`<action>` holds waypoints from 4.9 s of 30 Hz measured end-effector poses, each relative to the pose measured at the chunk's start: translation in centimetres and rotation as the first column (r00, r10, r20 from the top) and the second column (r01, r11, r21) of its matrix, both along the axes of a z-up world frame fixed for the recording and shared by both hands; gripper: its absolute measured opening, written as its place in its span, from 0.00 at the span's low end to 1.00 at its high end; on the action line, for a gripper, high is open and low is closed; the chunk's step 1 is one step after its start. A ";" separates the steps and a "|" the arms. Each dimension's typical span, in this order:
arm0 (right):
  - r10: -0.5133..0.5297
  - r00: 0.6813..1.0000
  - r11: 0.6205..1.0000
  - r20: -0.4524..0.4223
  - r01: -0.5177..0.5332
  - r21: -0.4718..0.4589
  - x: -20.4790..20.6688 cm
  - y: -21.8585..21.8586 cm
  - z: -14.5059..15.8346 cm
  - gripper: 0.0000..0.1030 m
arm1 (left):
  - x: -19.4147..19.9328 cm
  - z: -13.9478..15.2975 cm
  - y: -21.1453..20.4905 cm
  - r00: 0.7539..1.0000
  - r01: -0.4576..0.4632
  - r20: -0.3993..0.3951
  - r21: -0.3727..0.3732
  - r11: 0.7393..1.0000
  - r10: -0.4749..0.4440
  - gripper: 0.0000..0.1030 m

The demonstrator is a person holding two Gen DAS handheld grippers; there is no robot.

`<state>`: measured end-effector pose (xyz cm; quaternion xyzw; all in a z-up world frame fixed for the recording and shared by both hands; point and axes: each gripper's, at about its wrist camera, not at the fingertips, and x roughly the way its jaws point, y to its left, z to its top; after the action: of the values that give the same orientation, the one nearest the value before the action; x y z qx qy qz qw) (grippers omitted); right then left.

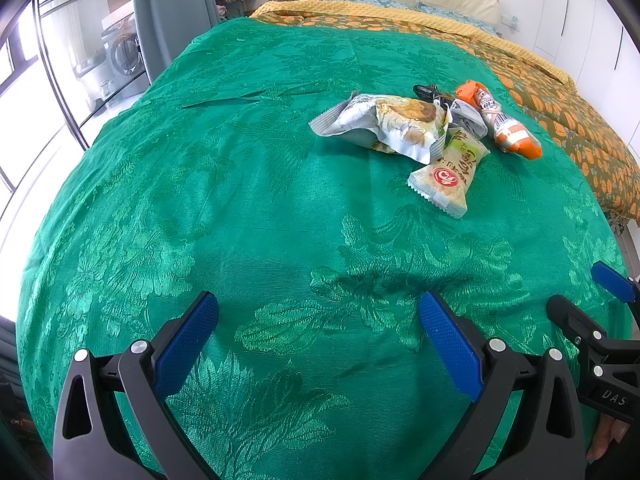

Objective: Collect trash
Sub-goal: 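Move both open tools back over the remaining trash on the cloth, then grasp the silver-yellow snack bag with the left tool while the right tool grasps the orange-white wrapped item, then carry the snack bag and orange-white item over the blue wastebasket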

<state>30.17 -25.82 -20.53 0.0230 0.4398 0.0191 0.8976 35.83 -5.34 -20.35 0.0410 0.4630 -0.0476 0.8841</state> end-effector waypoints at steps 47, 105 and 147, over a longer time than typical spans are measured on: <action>0.000 1.000 1.000 0.001 0.000 -0.002 -0.2 0.1 -0.1 0.88 | -1.6 1.5 6.5 0.970 0.235 -0.016 -0.186 0.954 -0.242 0.82; 0.257 0.951 0.966 -0.171 -0.256 0.027 -1.8 -0.1 1.8 0.60 | 2.3 1.8 2.9 0.930 0.368 -0.002 -0.040 0.929 -0.369 0.95; -0.407 0.886 0.834 -0.221 0.459 0.305 -17.0 -35.3 -8.3 0.42 | -15.6 -9.4 -39.1 0.670 0.677 -0.176 -0.254 0.691 -0.721 0.51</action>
<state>13.18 -61.08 -28.79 0.2821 0.4773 -0.1091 0.8250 20.19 -44.46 -29.80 0.1350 0.5183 -0.4273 0.7284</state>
